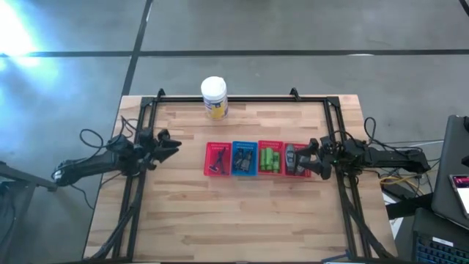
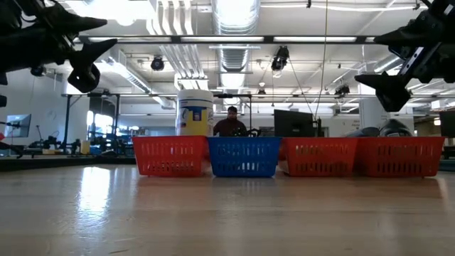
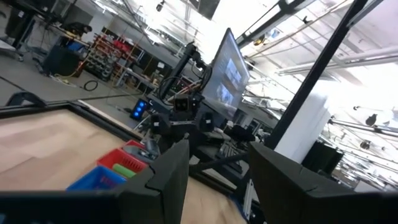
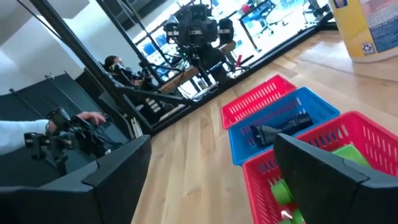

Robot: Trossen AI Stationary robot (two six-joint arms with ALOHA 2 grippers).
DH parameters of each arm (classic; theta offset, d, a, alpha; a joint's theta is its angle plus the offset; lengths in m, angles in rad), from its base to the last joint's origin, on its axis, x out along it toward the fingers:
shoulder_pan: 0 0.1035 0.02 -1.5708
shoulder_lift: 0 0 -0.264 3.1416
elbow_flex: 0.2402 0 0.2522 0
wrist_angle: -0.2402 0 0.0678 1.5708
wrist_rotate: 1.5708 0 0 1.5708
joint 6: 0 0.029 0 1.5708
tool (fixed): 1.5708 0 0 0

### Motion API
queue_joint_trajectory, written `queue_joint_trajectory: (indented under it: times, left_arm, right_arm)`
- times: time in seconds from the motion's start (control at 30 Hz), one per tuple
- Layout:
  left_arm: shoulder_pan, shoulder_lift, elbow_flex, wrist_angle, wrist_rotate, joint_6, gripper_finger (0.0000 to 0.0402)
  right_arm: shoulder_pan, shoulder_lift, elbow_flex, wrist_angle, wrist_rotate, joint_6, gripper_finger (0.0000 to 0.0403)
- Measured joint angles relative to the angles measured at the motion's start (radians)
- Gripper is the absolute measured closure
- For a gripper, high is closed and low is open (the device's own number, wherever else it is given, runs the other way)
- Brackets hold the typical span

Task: Pick & Place Travel size toiletries
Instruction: Return to Home Position

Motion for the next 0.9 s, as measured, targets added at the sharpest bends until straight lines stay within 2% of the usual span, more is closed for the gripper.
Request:
queue_joint_trajectory:
  times: [0.57, 0.6, 0.77, 0.9]
  left_arm:
    - [-0.044, 0.000, -0.001, -0.015, 0.000, -0.035, 0.0232]
    - [-0.046, 0.000, -0.001, -0.029, 0.004, 0.005, 0.0232]
    - [-0.069, 0.000, -0.001, -0.171, -0.001, 0.514, 0.0232]
    - [-0.073, 0.000, -0.001, -0.216, -0.058, 0.638, 0.0231]
  right_arm:
    - [0.000, 0.004, 0.000, 0.001, 0.000, 0.000, 0.0113]
    - [0.000, 0.004, 0.000, 0.001, 0.000, 0.000, 0.0116]
    - [0.000, 0.004, 0.000, 0.001, 0.002, 0.000, 0.0130]
    - [0.000, 0.006, 0.000, 0.001, 0.002, 0.000, 0.0140]
